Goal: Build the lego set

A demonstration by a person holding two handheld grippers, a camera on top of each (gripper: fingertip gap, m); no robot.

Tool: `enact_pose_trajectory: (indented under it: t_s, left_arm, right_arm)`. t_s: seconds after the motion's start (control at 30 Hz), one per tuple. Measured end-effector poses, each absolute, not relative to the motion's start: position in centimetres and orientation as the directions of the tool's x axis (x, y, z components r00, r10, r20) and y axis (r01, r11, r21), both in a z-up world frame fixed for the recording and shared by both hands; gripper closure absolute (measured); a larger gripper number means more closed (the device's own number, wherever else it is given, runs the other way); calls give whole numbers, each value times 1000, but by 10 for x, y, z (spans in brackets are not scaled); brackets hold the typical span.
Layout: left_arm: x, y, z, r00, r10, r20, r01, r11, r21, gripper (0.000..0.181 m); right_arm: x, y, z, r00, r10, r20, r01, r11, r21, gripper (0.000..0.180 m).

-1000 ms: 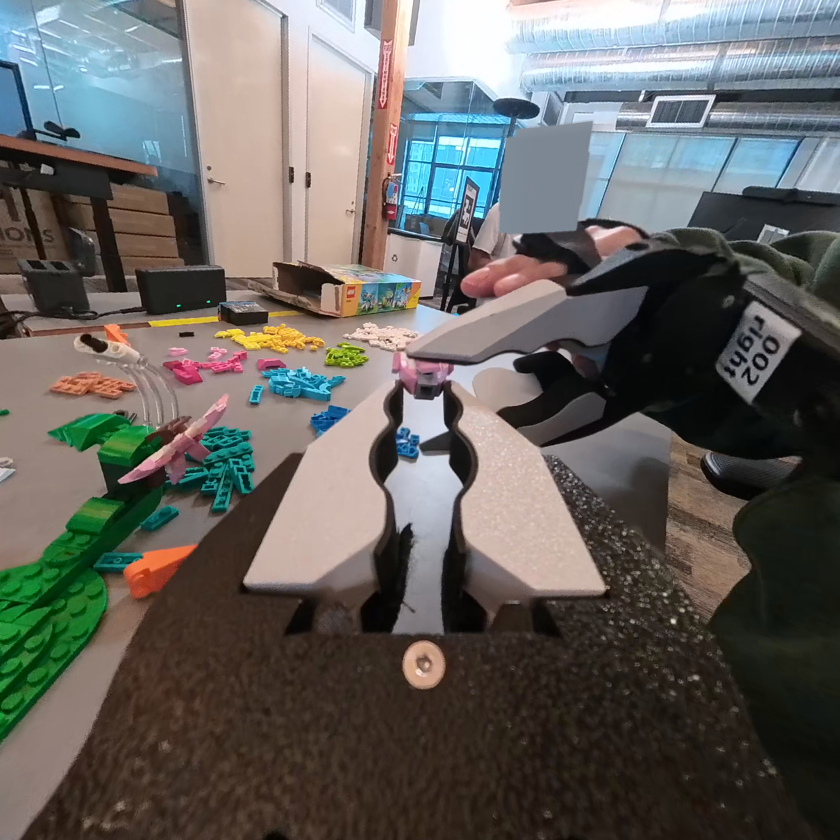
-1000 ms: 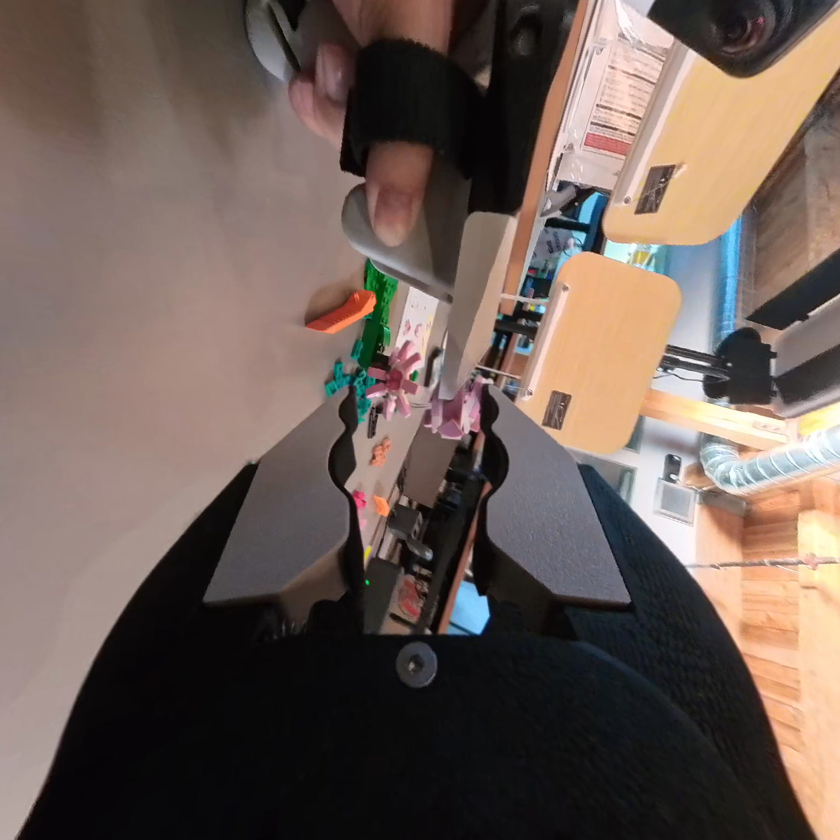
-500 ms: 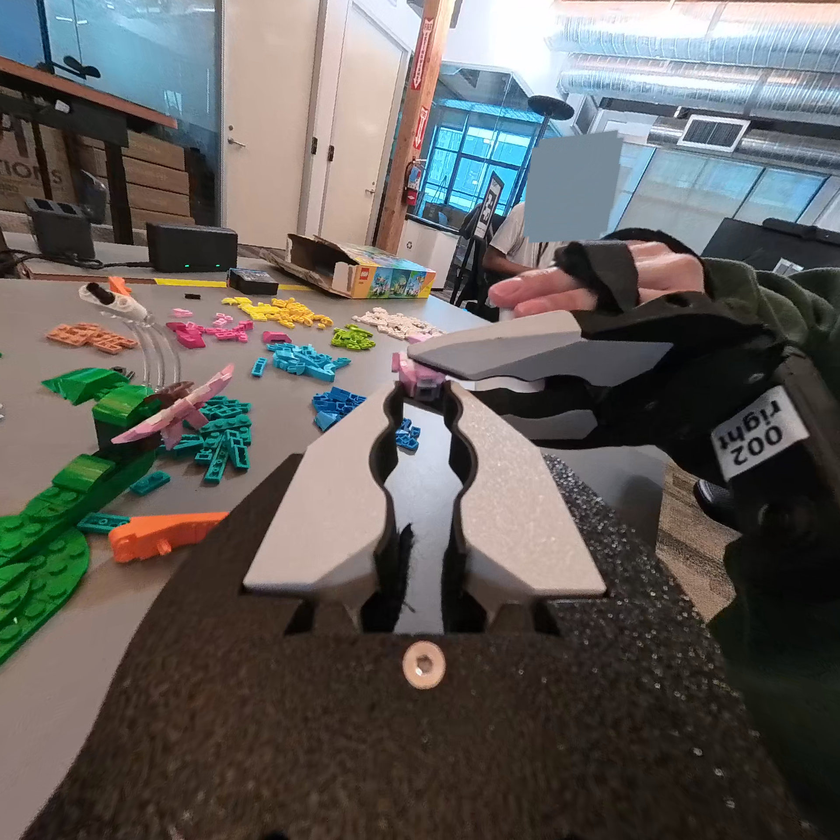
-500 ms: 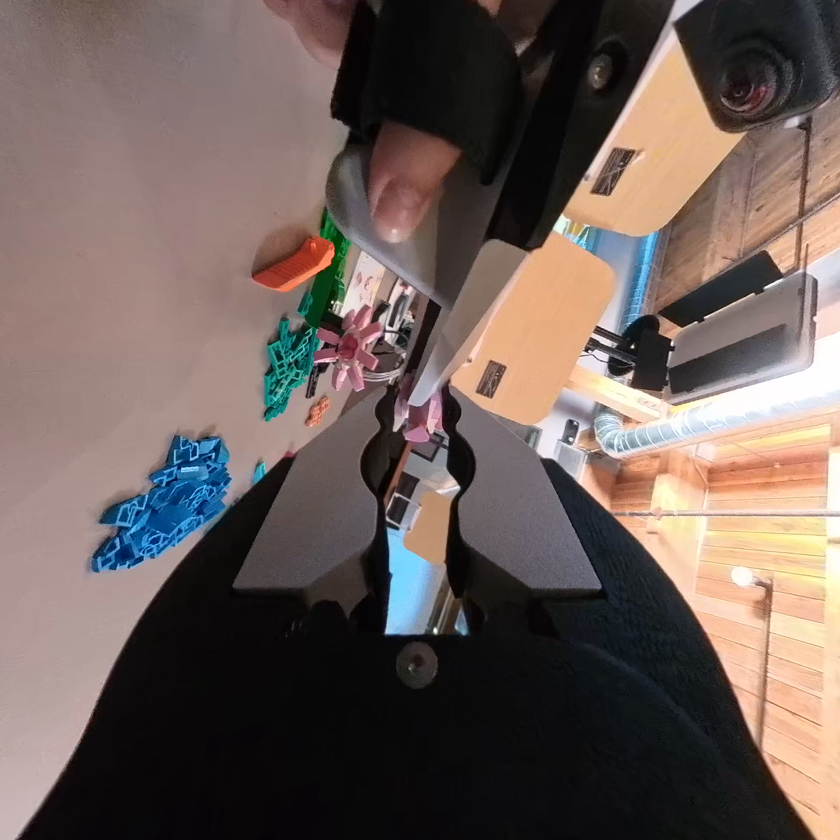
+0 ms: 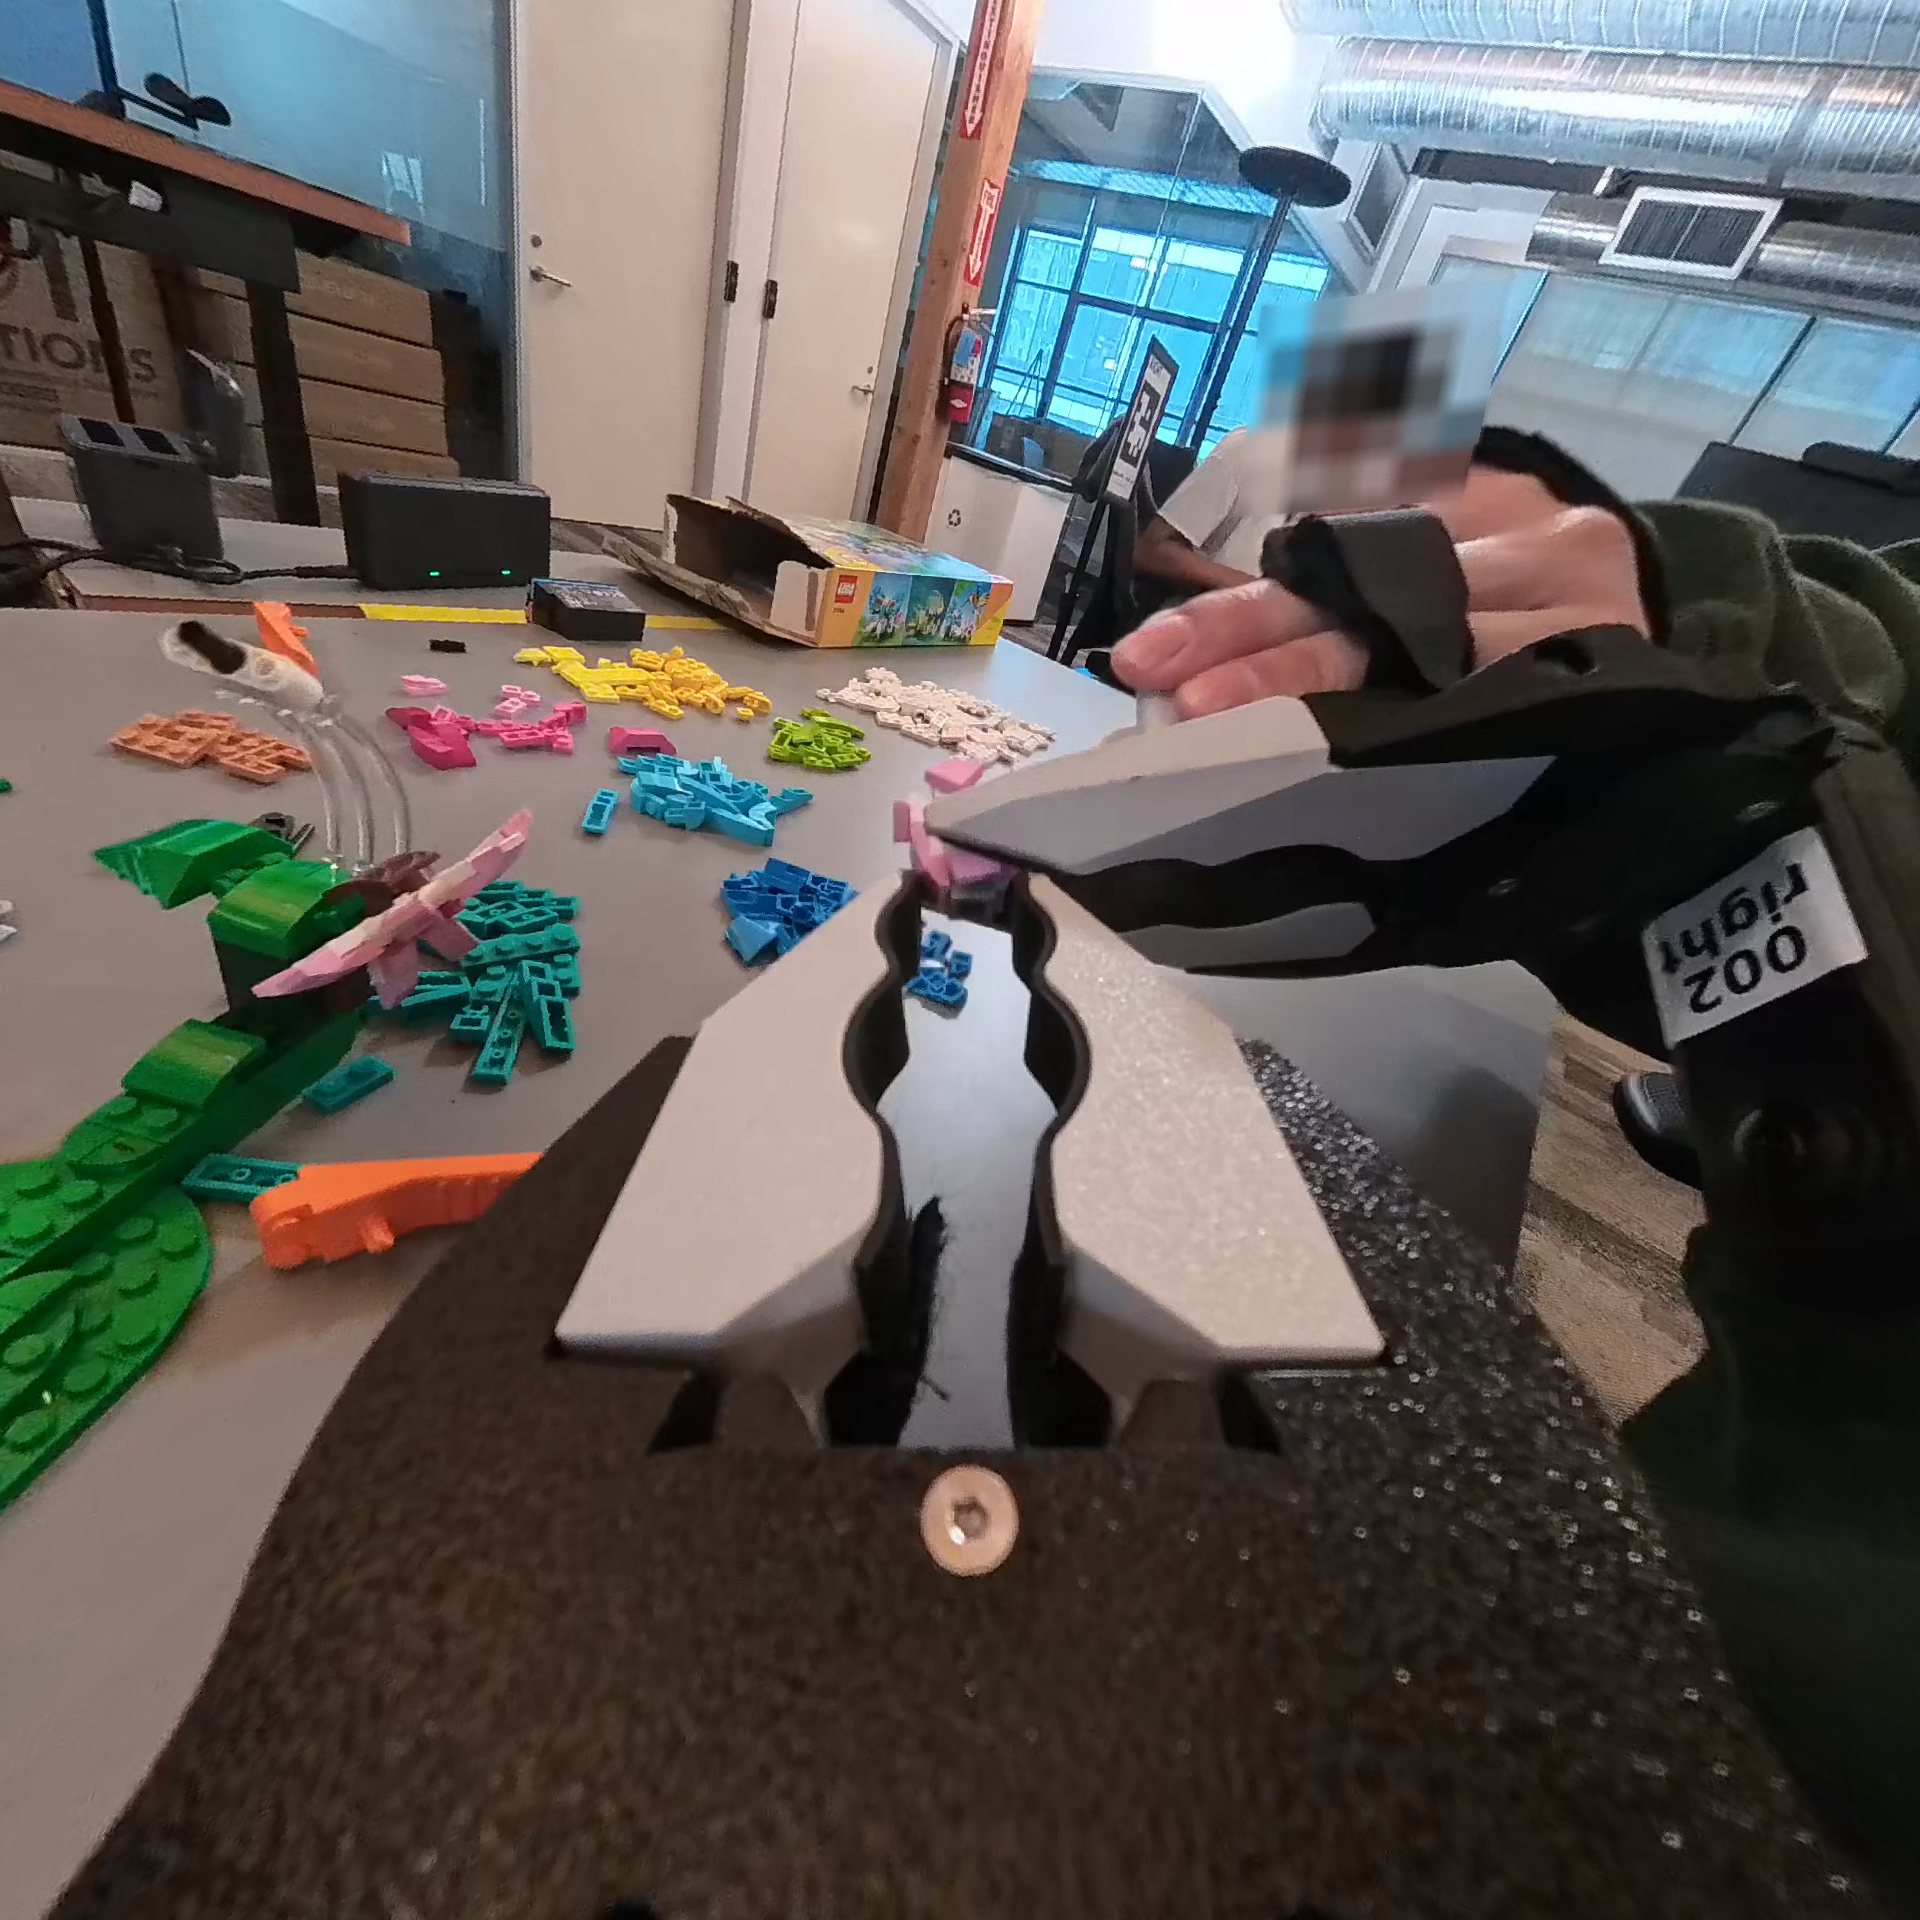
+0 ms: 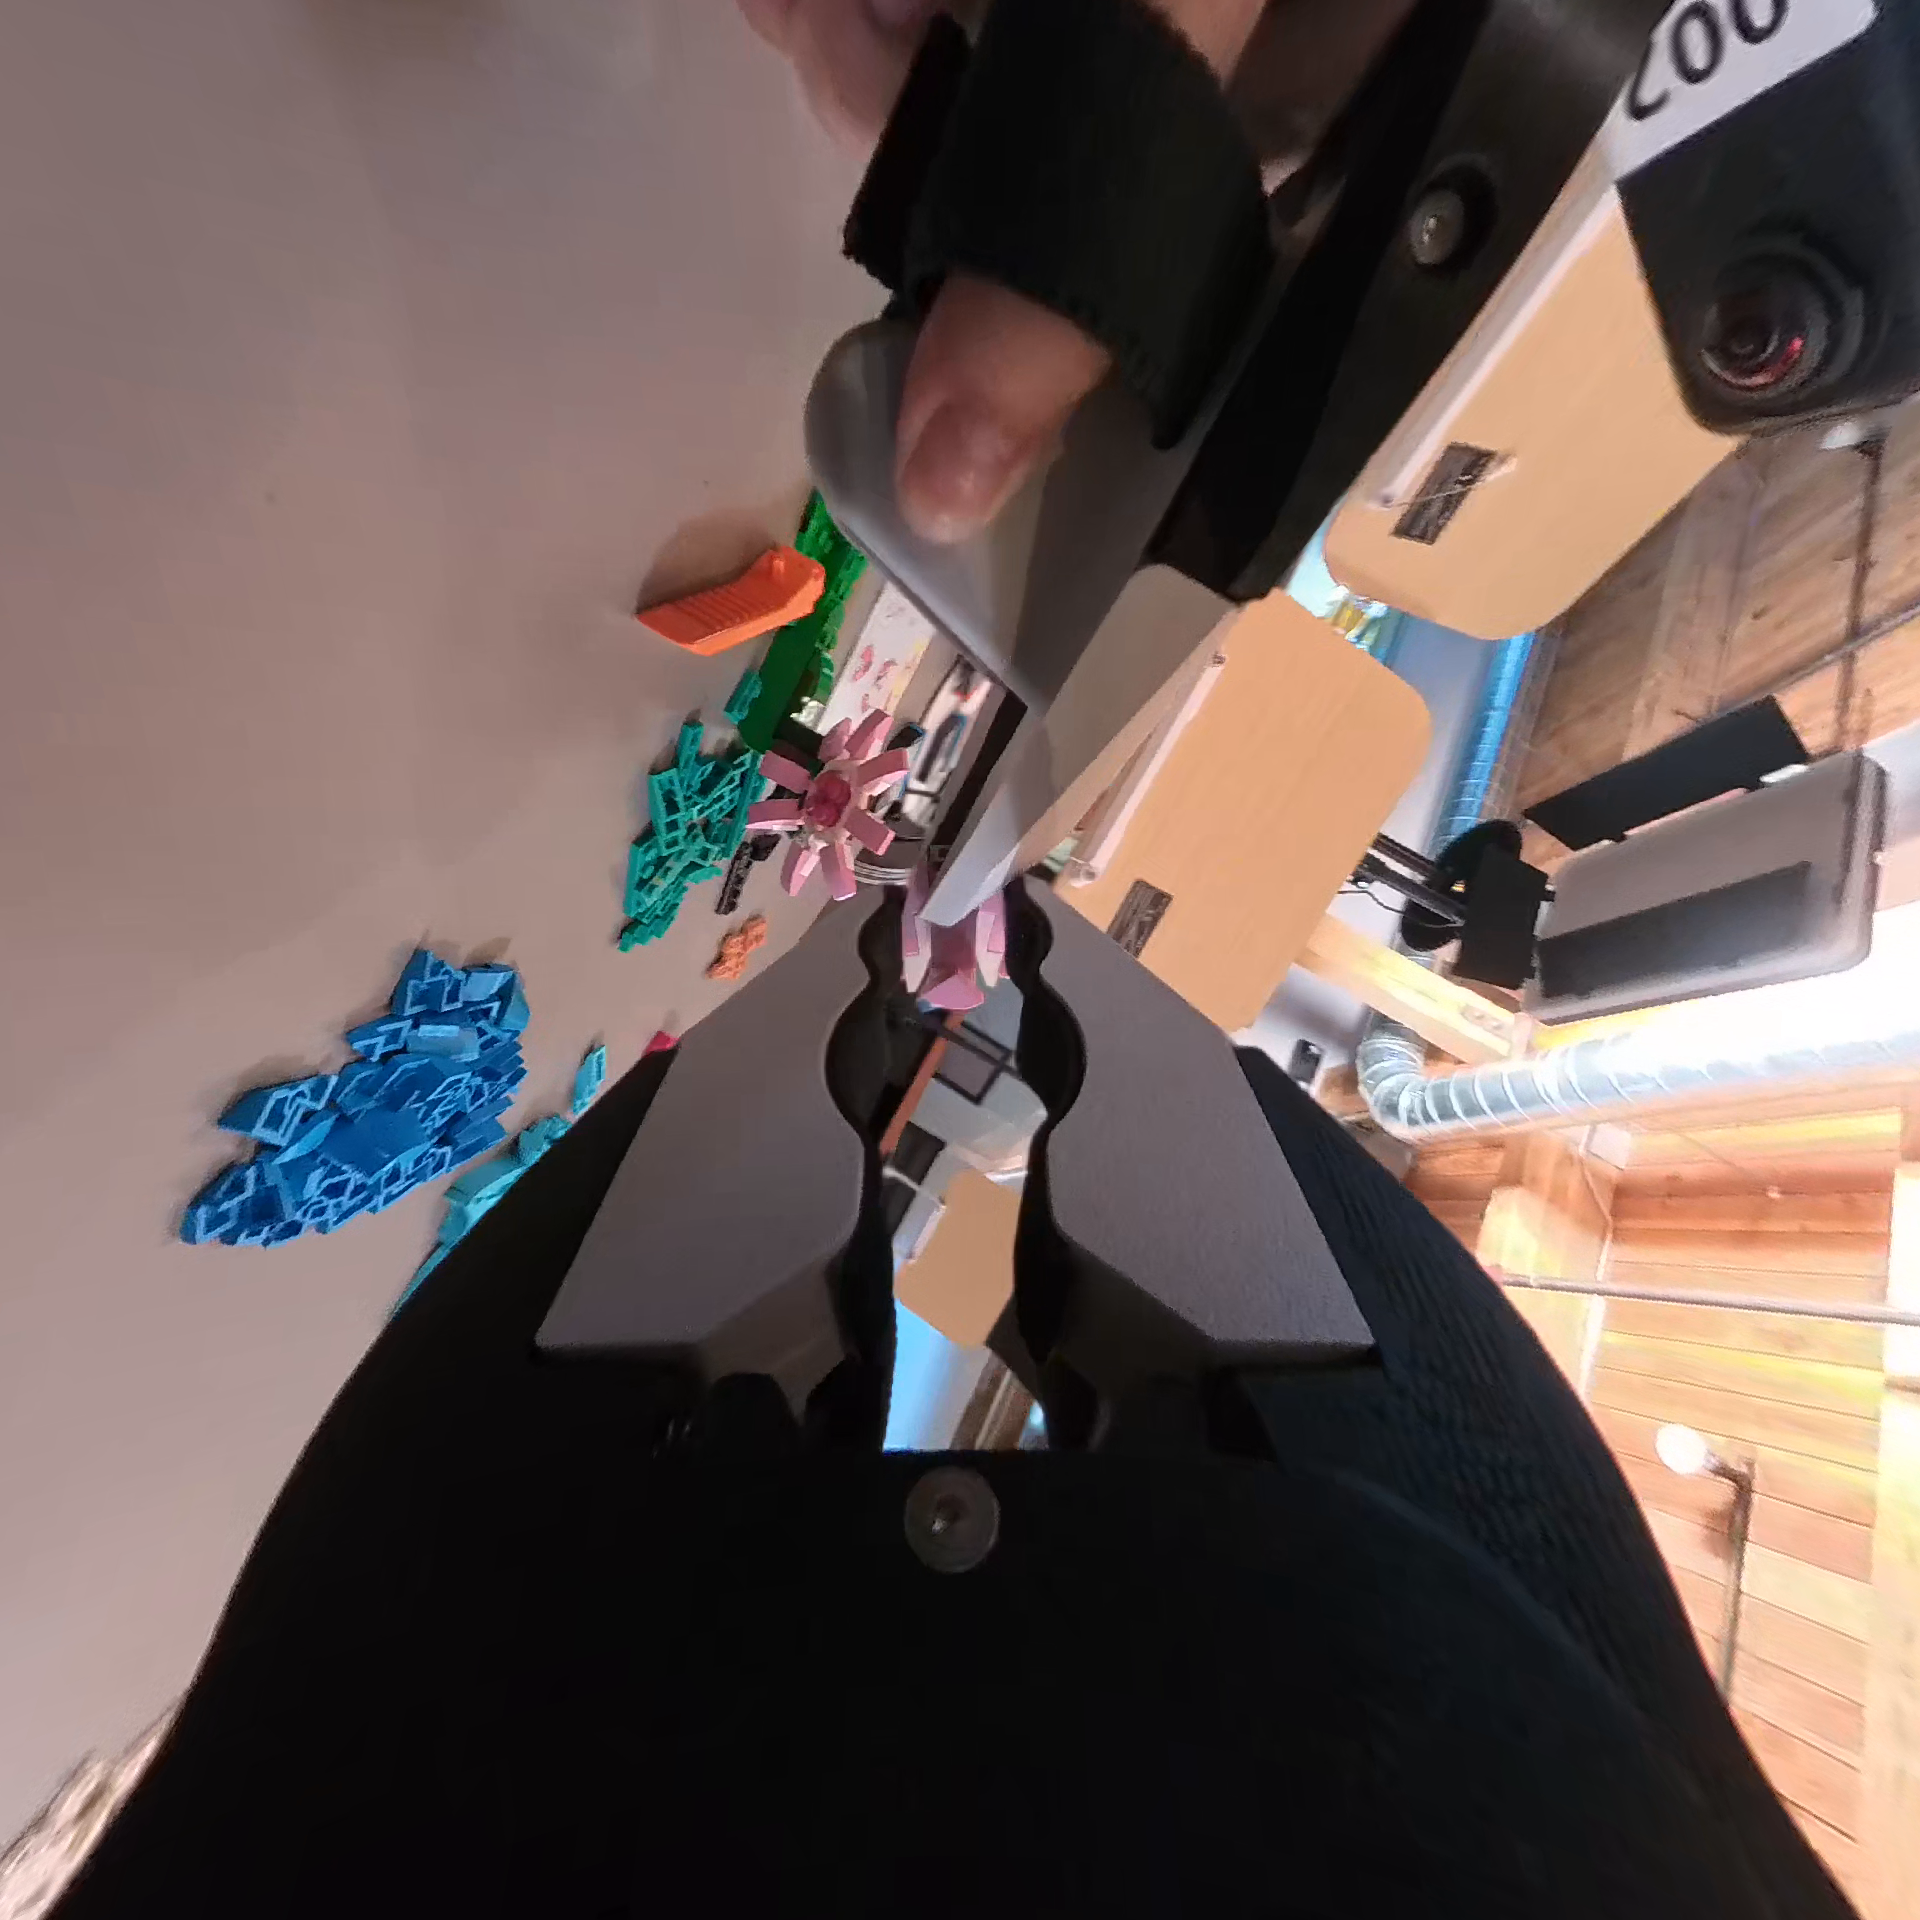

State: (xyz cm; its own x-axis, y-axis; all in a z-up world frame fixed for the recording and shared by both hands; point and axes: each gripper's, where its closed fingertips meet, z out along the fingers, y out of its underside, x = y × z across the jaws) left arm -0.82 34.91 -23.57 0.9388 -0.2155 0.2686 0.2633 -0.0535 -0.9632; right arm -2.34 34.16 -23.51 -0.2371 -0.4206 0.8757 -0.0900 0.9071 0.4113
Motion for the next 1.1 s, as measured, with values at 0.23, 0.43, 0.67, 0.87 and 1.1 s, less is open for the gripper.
enact_pose_trajectory:
  t_s: [0.23,0.43,0.67,0.87,1.1]
  left_arm:
    - [-13,351,-239,971,-124,202,197,-52,-979,166]
    - [-14,353,-243,993,-44,110,106,-78,-991,166]
    - [-14,354,-246,993,-45,106,101,-98,-990,166]
    - [-11,356,-249,994,-58,96,88,-122,-989,166]
    - [-7,357,-249,990,-89,109,98,-127,-987,166]
  right_arm:
    - [-28,346,-236,-165,-448,879,23,889,457,161]
    - [-28,350,-240,-178,-443,879,69,885,461,162]
    - [-28,351,-242,-141,-476,868,36,874,485,162]
    - [-25,352,-245,-144,-518,843,-27,854,520,162]
    - [-23,353,-247,-219,-386,896,-78,922,379,163]
